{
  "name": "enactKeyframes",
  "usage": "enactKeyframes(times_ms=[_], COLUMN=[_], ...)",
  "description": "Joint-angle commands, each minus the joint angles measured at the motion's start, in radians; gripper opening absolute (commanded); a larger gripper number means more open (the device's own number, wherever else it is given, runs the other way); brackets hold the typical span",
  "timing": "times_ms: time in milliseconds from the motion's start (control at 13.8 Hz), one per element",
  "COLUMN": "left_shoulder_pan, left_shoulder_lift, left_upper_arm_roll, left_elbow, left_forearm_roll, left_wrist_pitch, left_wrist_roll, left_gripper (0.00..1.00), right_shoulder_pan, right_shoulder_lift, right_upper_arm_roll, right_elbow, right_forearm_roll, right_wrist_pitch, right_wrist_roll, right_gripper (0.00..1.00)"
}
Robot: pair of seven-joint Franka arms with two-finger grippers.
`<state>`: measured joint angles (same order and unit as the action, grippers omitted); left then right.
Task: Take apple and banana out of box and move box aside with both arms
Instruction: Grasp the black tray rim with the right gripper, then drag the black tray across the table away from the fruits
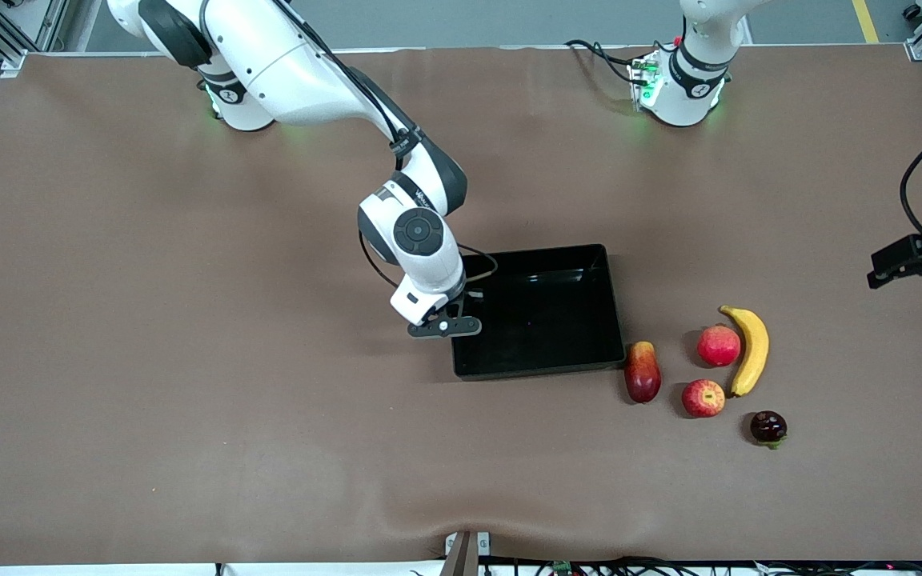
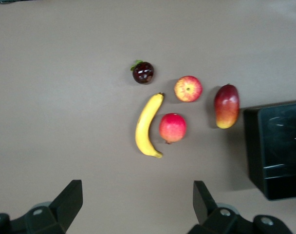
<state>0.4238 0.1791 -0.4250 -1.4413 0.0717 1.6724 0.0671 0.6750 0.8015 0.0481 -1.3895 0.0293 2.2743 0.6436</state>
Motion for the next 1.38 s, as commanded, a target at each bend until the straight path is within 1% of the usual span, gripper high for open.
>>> enactKeyframes(times_ms=[0,72,217,362,507,651,724,941,1158,1303], left_shoulder_pan=[-0.005,-0.043,-0.201,-0.296,-0.324,-0.342,-0.355,-0.356,-0.356,-0.356], left_shoulder_lift=[-0.078,-0.098,-0.156,-0.190,-0.225,-0.234,-0.236,-0.205,-0.217,-0.217], left_upper_arm_roll=[0.012,0.052,0.226,0.345,0.364,0.364,0.365,0.358,0.354,0.356], left_elbow=[-0.043,-0.062,-0.129,-0.175,-0.215,-0.220,-0.218,-0.191,-0.198,-0.197], left_forearm_roll=[-0.038,-0.040,-0.071,-0.104,-0.104,-0.105,-0.105,-0.125,-0.122,-0.121], left_wrist_pitch=[-0.051,-0.078,-0.086,-0.088,-0.088,-0.088,-0.088,-0.079,-0.105,-0.109], left_wrist_roll=[-0.045,-0.071,-0.075,-0.072,-0.072,-0.079,-0.081,-0.067,-0.046,-0.047], left_gripper=[1.00,1.00,1.00,1.00,1.00,1.00,1.00,1.00,1.00,1.00], right_shoulder_pan=[-0.023,-0.043,-0.099,-0.170,-0.268,-0.362,-0.406,-0.533,-0.646,-0.716], right_shoulder_lift=[-0.074,-0.105,-0.184,-0.261,-0.336,-0.392,-0.404,-0.423,-0.444,-0.443], right_upper_arm_roll=[0.006,0.006,0.007,0.009,0.013,0.013,0.013,0.013,0.009,0.009], right_elbow=[0.001,-0.002,-0.014,-0.054,-0.115,-0.154,-0.161,-0.189,-0.229,-0.250], right_forearm_roll=[-0.017,-0.016,-0.014,-0.006,0.009,0.037,0.038,0.078,0.080,0.078], right_wrist_pitch=[-0.086,-0.128,-0.189,-0.213,-0.216,-0.260,-0.289,-0.297,-0.297,-0.297], right_wrist_roll=[0.033,0.034,0.021,0.004,-0.109,-0.198,-0.240,-0.367,-0.501,-0.542], right_gripper=[0.00,0.00,0.00,0.00,0.00,0.00,0.00,0.00,0.00,0.00])
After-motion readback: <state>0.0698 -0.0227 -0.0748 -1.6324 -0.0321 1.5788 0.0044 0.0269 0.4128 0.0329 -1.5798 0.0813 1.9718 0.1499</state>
